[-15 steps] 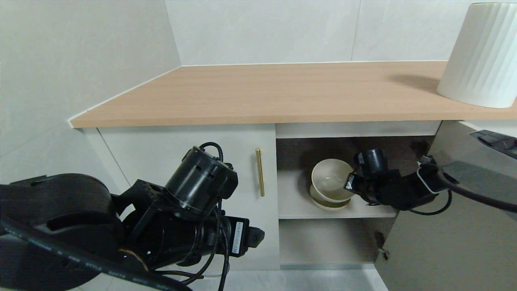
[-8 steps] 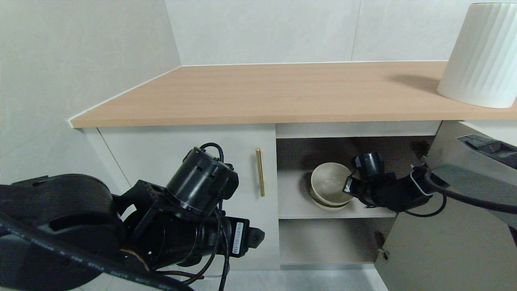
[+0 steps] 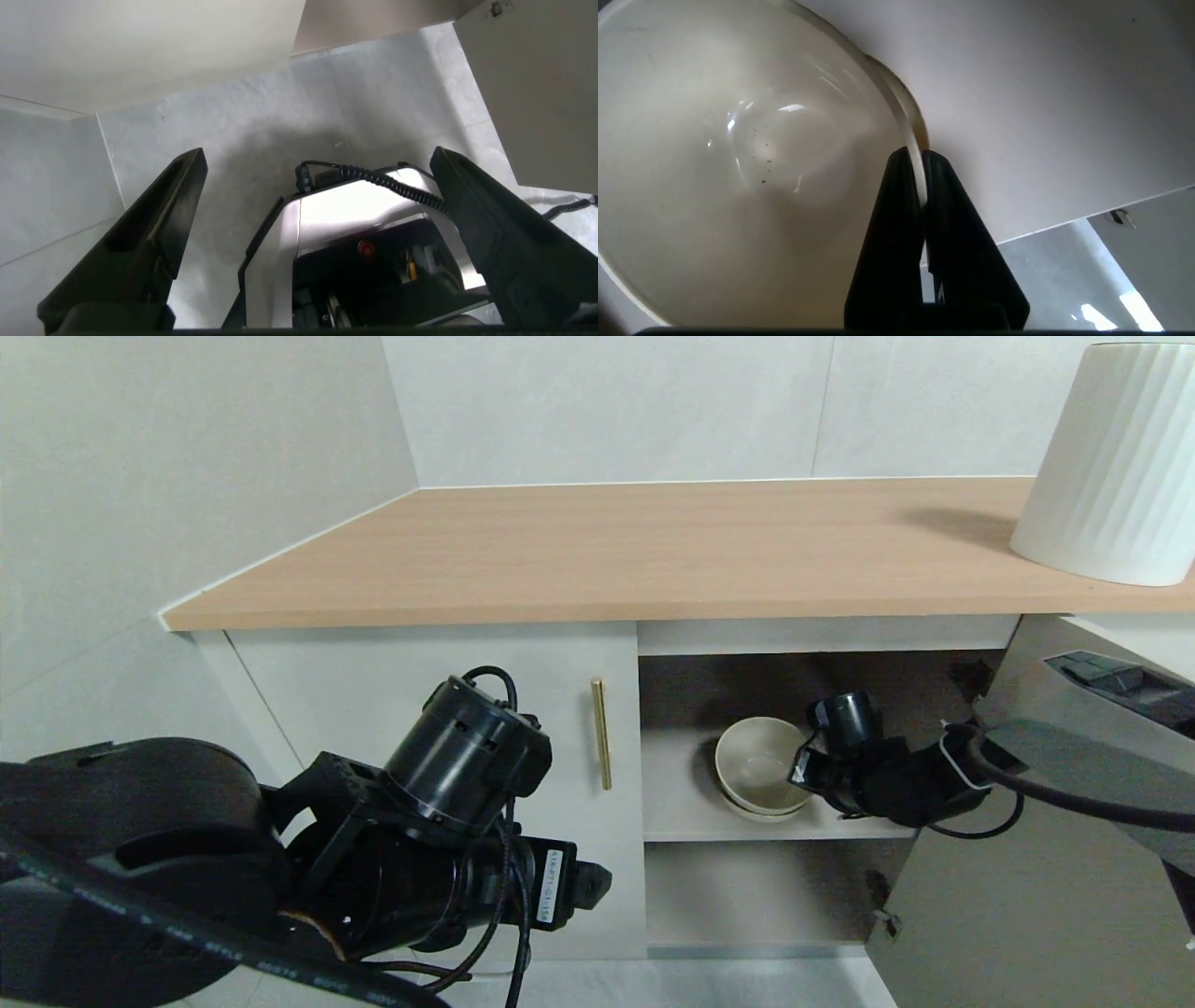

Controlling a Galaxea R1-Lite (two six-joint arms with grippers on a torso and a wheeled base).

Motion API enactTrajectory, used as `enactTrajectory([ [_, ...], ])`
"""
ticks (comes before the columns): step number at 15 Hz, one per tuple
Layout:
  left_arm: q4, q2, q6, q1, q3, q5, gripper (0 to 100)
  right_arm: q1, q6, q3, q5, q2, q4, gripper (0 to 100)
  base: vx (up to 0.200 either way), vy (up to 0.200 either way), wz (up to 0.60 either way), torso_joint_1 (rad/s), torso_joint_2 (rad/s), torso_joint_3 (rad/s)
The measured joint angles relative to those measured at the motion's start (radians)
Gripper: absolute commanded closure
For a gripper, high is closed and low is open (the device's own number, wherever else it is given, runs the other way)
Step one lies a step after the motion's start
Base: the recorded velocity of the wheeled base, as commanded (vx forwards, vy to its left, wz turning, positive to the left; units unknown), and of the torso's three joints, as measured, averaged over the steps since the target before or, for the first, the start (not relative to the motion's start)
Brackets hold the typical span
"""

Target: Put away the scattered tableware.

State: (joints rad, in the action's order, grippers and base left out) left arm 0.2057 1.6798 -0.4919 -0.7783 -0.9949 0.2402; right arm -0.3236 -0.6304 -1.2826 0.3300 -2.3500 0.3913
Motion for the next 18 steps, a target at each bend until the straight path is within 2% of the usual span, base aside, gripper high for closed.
enactTrajectory([
  [8, -0.001, -0.004, -0.002, 0.001, 0.000, 0.003, 0, -0.016, 0.023, 0.035, -0.005, 0.013, -0.003, 0, 0.000, 0.000, 0.00, 0.000, 0.00, 0.000],
  [11, 0.000, -0.037, -0.010, 0.029, -0.002, 0.008, 0, -0.050, 0.129, 0.156, -0.056, 0.123, -0.010, 0, 0.000, 0.000, 0.00, 0.000, 0.00, 0.000],
  [15, 0.001, -0.137, -0.012, 0.070, 0.037, 0.005, 0, -0.105, 0.208, 0.341, -0.133, 0.369, -0.128, 0, 0.000, 0.000, 0.00, 0.000, 0.00, 0.000],
  [18, -0.007, -0.200, 0.005, 0.104, 0.072, -0.001, 0, -0.134, 0.236, 0.459, -0.155, 0.560, -0.203, 0, 0.000, 0.000, 0.00, 0.000, 0.00, 0.000],
])
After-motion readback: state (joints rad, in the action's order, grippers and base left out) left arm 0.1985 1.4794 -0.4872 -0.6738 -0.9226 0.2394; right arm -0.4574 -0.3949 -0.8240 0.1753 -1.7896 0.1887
